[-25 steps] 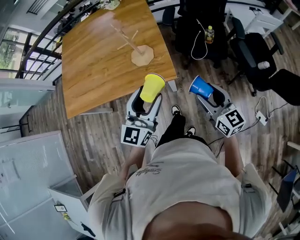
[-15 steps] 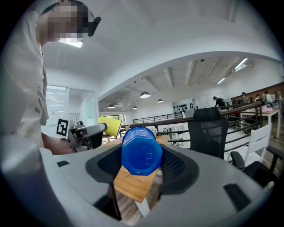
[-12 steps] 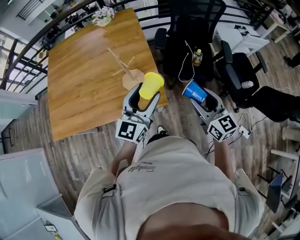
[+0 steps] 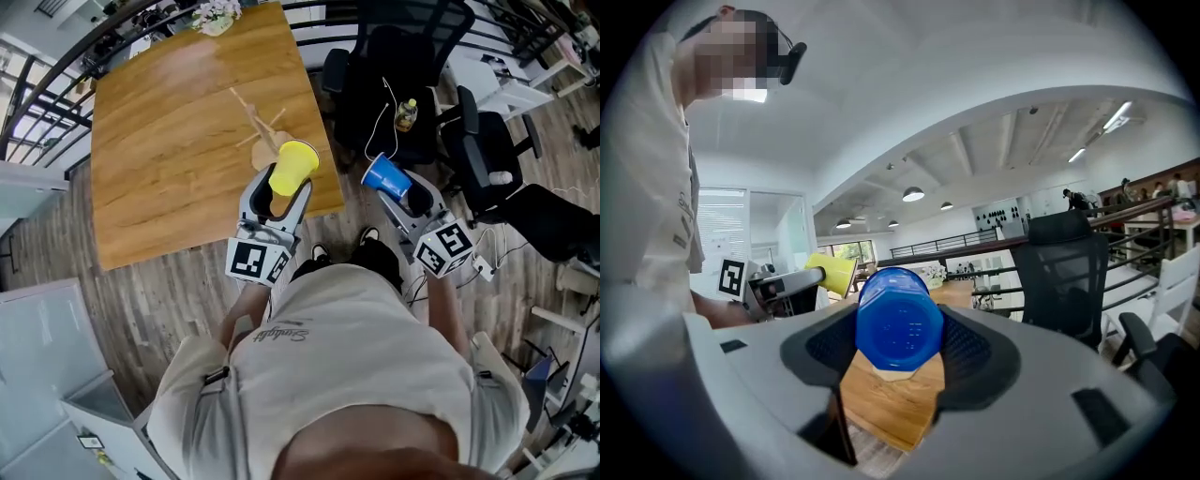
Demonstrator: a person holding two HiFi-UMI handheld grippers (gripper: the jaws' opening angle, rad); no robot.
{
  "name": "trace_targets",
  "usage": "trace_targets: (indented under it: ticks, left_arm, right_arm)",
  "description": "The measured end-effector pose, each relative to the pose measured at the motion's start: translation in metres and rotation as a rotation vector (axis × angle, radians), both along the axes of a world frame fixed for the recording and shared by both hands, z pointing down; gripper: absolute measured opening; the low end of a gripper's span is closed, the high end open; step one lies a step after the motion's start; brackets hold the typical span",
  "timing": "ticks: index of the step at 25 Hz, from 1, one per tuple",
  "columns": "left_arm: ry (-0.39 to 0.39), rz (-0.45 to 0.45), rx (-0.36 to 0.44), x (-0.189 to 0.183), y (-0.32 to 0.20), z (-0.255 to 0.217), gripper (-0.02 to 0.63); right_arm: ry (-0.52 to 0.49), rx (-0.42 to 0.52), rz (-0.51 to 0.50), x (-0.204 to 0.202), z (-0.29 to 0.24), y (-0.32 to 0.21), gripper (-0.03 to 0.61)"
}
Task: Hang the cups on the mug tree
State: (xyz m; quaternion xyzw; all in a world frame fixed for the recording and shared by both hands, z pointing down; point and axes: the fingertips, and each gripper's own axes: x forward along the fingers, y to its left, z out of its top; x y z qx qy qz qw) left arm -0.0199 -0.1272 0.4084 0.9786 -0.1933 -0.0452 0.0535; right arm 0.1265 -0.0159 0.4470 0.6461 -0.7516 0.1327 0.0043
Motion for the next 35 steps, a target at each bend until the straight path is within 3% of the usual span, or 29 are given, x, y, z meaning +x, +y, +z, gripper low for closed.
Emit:
trace_targets:
  ticks: [9,20,27,35]
  left_arm:
    - [-0.001,-0.195,-0.02,-0.02,-0.031,0.005,0.273]
    - [-0.121,-0.409,0.027,-0.007,-0.064,0.0,0.275]
    - [-0.203,-0.525,0.006,0.005,-0.081,0.017,0.275]
    - [-0.281,-0.631,0.054,0.02,-0.093,0.02,0.275]
  right_arm:
    - [-0.027,-0.041,-0.211,-0.003,0.017,-0.062,0.242]
    - [-0.035,0.008,-0.481,0.008,0.007,-0.153,0.242]
    - [-0.058,0.01,-0.586,0.022,0.015,-0.187,0.242]
    - [-0.084,0.004,-0.698,0.036,0.023,-0.215,0.242]
